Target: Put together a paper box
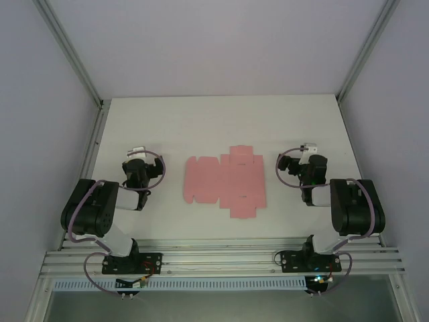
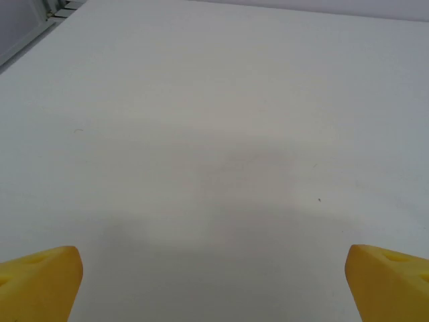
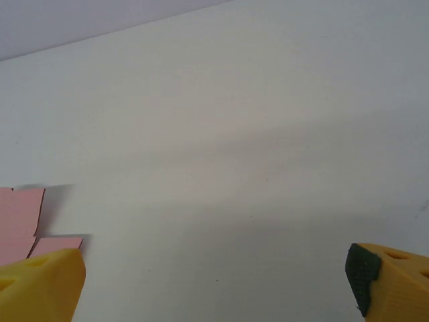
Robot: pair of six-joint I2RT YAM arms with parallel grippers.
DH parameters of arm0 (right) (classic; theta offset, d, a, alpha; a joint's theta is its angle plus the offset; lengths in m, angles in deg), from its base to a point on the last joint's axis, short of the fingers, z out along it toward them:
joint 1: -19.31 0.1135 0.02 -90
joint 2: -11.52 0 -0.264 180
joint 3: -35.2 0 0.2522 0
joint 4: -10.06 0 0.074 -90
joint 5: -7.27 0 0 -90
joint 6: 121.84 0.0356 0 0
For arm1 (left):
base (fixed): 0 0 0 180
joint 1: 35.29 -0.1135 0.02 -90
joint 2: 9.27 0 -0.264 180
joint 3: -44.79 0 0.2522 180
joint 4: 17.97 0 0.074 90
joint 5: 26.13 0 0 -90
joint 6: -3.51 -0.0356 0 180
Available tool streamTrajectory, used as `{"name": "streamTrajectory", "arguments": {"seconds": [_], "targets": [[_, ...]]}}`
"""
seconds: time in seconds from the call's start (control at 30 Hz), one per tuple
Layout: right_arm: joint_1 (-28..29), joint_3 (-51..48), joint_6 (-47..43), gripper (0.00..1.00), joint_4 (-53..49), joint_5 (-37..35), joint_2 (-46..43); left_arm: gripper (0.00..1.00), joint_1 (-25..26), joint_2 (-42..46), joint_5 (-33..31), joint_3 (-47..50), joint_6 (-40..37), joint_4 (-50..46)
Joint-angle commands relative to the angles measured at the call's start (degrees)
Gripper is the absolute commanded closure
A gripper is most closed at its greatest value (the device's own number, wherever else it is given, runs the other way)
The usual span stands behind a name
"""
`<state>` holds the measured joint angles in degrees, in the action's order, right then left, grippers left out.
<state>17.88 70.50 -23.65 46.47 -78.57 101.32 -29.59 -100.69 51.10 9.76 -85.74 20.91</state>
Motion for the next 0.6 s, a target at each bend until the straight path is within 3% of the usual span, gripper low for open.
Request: {"name": "streamTrajectory", "arguments": {"seconds": [0.0,0.57], "targets": [[0.04,0.89,0.49,0.0,2.2,0.99,-0.74,0.0,-0.52,-0.03,2.05,-0.95,-1.15,0.73],[0.11,1.09,0.49,0.0,1.77,0.93,-0.75,0.0,-0.82,0.01,2.92,-1.44,-0.88,-0.22]]}}
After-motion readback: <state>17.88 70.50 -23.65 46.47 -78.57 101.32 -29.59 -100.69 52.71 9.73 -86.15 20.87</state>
